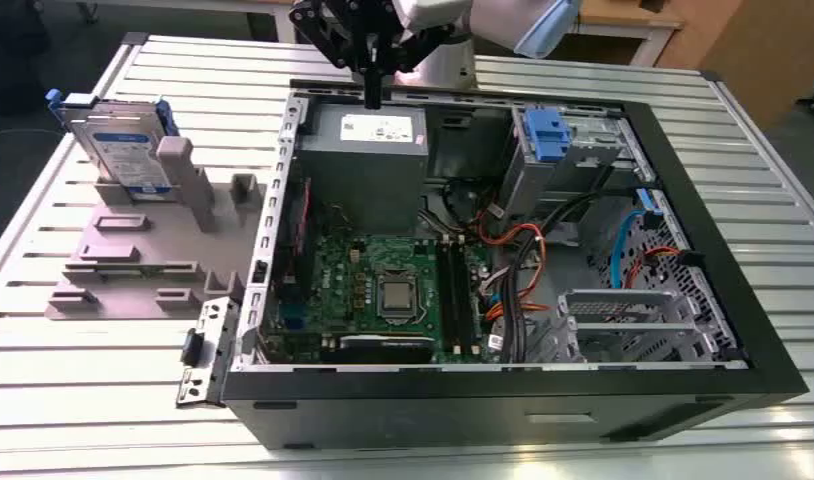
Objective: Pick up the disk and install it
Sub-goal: 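Reach for the disk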
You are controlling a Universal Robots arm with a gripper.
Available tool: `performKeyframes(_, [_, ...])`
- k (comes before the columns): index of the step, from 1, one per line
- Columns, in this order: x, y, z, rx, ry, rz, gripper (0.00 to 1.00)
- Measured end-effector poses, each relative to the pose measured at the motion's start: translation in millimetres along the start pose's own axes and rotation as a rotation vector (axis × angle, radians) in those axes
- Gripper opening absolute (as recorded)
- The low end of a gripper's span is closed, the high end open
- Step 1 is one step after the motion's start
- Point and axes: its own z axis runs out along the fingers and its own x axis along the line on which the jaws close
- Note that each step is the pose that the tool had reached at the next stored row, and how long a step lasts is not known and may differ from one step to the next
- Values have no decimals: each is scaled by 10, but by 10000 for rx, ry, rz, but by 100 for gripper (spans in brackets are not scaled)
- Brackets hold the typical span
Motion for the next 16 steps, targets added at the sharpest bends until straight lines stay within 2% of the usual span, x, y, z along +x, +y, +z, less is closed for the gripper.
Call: performKeyframes(16, [27, -2, -1, 0, 0, -1, 11])
